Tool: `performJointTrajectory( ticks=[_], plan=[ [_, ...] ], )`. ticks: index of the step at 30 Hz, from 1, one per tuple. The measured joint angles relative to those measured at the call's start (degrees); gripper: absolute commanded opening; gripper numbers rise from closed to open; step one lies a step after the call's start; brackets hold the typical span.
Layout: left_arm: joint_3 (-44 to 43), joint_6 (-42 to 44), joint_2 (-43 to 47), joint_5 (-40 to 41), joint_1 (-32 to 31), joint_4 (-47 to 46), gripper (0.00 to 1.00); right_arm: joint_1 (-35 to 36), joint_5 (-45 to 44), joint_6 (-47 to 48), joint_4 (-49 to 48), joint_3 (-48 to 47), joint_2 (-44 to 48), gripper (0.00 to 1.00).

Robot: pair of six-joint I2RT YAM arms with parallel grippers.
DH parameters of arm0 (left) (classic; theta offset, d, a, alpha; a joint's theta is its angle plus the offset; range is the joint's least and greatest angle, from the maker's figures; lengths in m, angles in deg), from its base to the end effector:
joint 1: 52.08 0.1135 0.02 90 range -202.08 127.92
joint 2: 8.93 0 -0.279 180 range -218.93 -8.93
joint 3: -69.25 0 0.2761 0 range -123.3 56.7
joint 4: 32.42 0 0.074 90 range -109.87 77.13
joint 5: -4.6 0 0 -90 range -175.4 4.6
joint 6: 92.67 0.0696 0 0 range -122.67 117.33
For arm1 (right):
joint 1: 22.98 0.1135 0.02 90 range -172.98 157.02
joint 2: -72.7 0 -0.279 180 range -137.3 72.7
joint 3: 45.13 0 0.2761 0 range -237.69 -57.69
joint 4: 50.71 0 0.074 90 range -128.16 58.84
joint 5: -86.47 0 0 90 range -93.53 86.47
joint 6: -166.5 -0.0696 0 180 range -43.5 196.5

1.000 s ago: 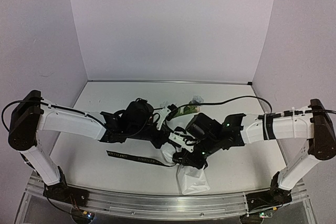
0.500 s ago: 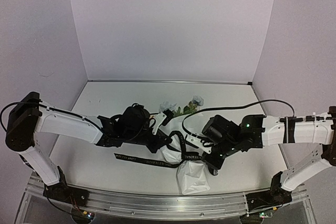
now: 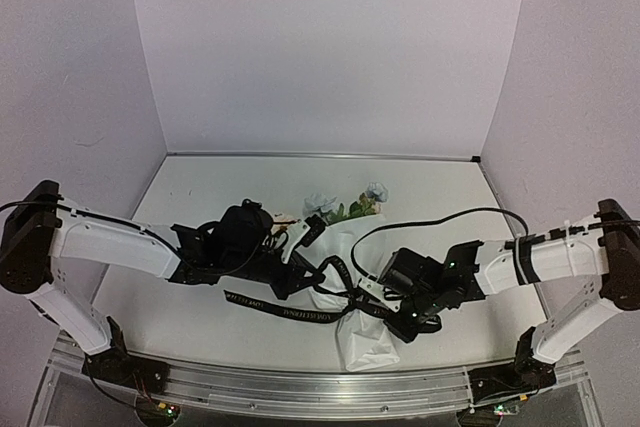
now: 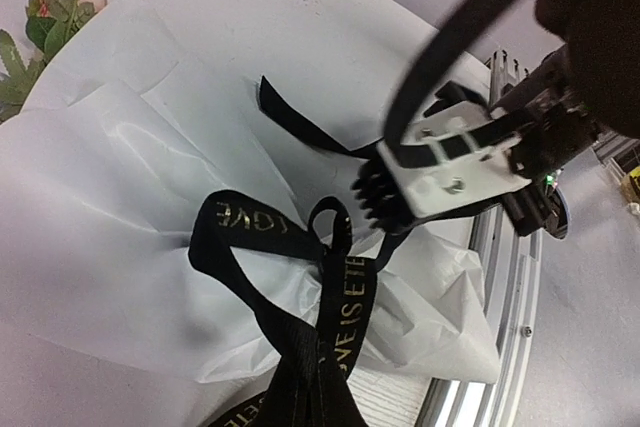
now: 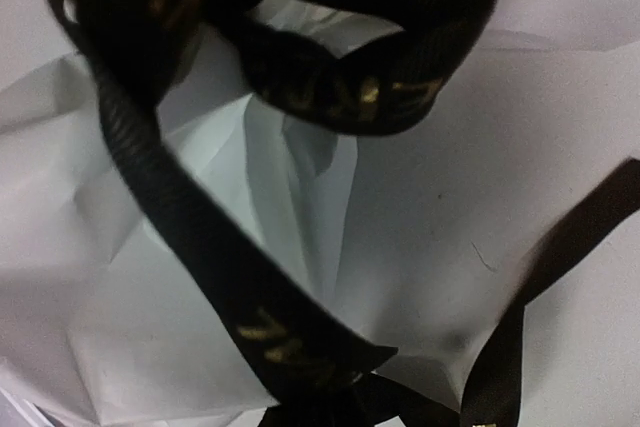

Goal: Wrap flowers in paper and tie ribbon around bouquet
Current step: Cross the half-tied ribbon over the folded bouquet.

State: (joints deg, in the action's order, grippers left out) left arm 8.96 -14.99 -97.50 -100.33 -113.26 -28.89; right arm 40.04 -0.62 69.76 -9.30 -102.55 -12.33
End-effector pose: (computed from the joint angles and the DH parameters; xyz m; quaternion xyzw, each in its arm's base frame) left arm 0.1656 -0.3383 0.1871 0.4158 0.7627 -0.3794 0.3184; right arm 0.1293 0.2617 0.1295 -0.4677 0.8646 0.1246 0.1350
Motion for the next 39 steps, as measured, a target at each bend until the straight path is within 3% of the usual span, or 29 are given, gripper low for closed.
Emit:
performJointTrajectory(
  ticks=[8,15,29,39],
  plan=[
    [3.6,0.1,8.6,2.2,-4.1,3.0,0.00,0.0,1.4,-13.7,-15.2,1.0,-5.3,0.00],
    [6.8,0.0,13.7,6.6,-9.4,6.9,0.00,0.0,-0.4,-18.3,-20.1,0.2,-5.8,0.00],
    [6.7,0.3,11.8,11.6,-15.8,13.2,0.00,0.0,-1.6,-17.1,-10.4,-2.9,-0.6,0.00],
    [-6.0,4.0,1.5,12.7,-19.2,15.2,0.01,0.0,-1.6,-15.9,-6.7,-3.1,-0.6,0.00]
  ],
)
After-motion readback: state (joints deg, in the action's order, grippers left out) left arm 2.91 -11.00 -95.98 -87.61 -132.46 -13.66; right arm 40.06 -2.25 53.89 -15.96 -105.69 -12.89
